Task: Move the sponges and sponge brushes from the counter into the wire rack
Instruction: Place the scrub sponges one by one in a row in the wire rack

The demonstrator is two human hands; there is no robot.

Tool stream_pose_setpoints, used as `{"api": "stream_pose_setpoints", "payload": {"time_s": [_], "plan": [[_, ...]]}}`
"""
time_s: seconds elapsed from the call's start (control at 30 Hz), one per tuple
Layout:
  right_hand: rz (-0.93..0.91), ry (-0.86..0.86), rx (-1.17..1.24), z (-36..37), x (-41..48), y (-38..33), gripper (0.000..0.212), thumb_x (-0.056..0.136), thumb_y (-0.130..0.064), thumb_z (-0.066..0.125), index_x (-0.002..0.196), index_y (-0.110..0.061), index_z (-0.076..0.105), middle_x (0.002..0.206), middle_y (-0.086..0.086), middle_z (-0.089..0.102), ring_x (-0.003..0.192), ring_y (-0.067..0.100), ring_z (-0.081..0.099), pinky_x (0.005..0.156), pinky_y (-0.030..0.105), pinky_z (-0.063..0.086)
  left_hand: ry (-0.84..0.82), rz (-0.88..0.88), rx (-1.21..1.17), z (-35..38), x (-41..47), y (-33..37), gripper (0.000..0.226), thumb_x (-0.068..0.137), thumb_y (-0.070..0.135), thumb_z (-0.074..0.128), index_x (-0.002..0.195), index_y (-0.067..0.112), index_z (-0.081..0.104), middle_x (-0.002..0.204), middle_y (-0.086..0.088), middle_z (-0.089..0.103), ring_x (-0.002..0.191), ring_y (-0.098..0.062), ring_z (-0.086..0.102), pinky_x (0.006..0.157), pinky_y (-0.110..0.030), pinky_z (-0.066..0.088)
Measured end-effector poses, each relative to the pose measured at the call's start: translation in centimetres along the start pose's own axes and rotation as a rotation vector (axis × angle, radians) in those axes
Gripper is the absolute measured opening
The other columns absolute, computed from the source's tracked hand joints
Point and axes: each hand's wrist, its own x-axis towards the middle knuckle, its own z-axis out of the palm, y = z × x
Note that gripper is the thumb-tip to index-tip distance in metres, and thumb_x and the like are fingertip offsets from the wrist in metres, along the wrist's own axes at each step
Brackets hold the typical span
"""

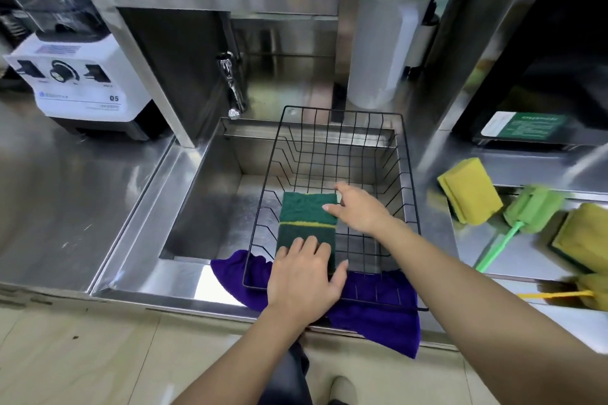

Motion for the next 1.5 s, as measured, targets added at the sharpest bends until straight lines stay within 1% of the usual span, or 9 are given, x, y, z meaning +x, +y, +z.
{"api": "stream_pose_setpoints", "payload": {"time_s": [0.23,0.43,0.6,0.8,1.0,1.1,1.2,1.4,1.5], "plan": [[-0.062,0.447,0.103,-4.9,-2.5,2.0,0.03,0.09,-0.026,0.052,0.118,-0.015,0.054,0.091,-0.002,0.06,0.091,0.023,0.06,0.074,0.032,0.045,-0.003,0.133,-0.043,0.3,0.5,4.1,0.048,0.083,0.053,0.037,0.074,0.013,0.061,0.071,-0.004,0.063,0.069,-0.025,0.058,0.062,-0.036,0.047],[0.214,0.717,-0.007,-9.0,-3.8,8.4,0.053,0.084,-0.022,0.06,0.133,-0.012,0.042,0.133,0.016,0.046,0.122,0.036,0.042,0.101,0.044,0.032,-0.07,0.276,-0.011,1.7,1.2,6.6,0.062,0.083,0.063,0.018,0.085,0.016,0.058,0.088,-0.005,0.066,0.084,-0.026,0.057,0.074,-0.038,0.042],[0.389,0.504,-0.079,-10.5,-4.4,12.9,0.089,0.075,-0.04,0.07,0.146,-0.03,0.017,0.154,0.018,0.02,0.141,0.037,0.018,0.11,0.054,0.018,-0.048,0.297,-0.018,2.0,1.3,6.6,0.054,0.086,0.061,0.024,0.079,0.017,0.054,0.082,-0.006,0.067,0.076,-0.026,0.06,0.065,-0.035,0.04],[0.373,0.303,-0.209,-10.4,-4.2,14.5,0.076,0.074,-0.049,0.066,0.139,-0.03,0.031,0.142,0.016,0.041,0.129,0.037,0.036,0.103,0.05,0.027,-0.065,0.275,-0.015,2.0,1.1,6.6,0.054,0.086,0.061,0.024,0.076,0.017,0.053,0.079,-0.005,0.066,0.073,-0.026,0.059,0.058,-0.033,0.038],[0.345,0.711,-0.267,-11.3,-5.5,12.5,0.074,0.07,-0.051,0.065,0.133,-0.02,0.041,0.126,0.017,0.051,0.114,0.037,0.042,0.095,0.044,0.031,-0.06,0.269,-0.028,2.4,1.1,6.5,0.052,0.087,0.06,0.024,0.076,0.017,0.052,0.08,-0.005,0.066,0.073,-0.027,0.058,0.059,-0.034,0.039],[0.208,0.916,0.027,-13.9,-5.8,9.2,0.086,0.067,-0.055,0.068,0.139,-0.024,0.032,0.128,0.014,0.048,0.115,0.035,0.042,0.092,0.042,0.035,-0.058,0.277,-0.029,2.4,1.1,6.5,0.052,0.087,0.06,0.023,0.076,0.017,0.051,0.08,-0.005,0.065,0.073,-0.027,0.058,0.058,-0.033,0.037],[0.022,0.883,0.365,-15.5,-5.9,6.0,0.094,0.065,-0.049,0.073,0.142,-0.033,0.022,0.121,0.008,0.039,0.107,0.023,0.046,0.087,0.031,0.035,-0.061,0.281,-0.039,2.4,1.1,6.5,0.05,0.087,0.06,0.024,0.076,0.018,0.05,0.08,-0.005,0.065,0.074,-0.026,0.058,0.057,-0.033,0.034],[-0.055,0.642,0.488,-14.5,-4.5,3.2,0.059,0.072,-0.025,0.071,0.125,-0.033,0.046,0.109,0.002,0.033,0.1,0.017,0.047,0.077,0.009,0.037,-0.03,0.275,-0.083,2.1,1.2,6.5,0.047,0.088,0.056,0.031,0.076,0.016,0.052,0.079,-0.004,0.063,0.075,-0.026,0.056,0.059,-0.034,0.035],[-0.049,0.462,0.44,-12.6,-3.5,2.9,0.044,0.069,-0.024,0.077,0.106,-0.031,0.055,0.11,0.002,0.038,0.106,0.022,0.046,0.102,0.032,0.04,0.021,0.271,-0.076,1.6,1.1,6.3,0.049,0.087,0.054,0.037,0.076,0.013,0.059,0.075,-0.006,0.065,0.074,-0.027,0.057,0.067,-0.036,0.04]]}}
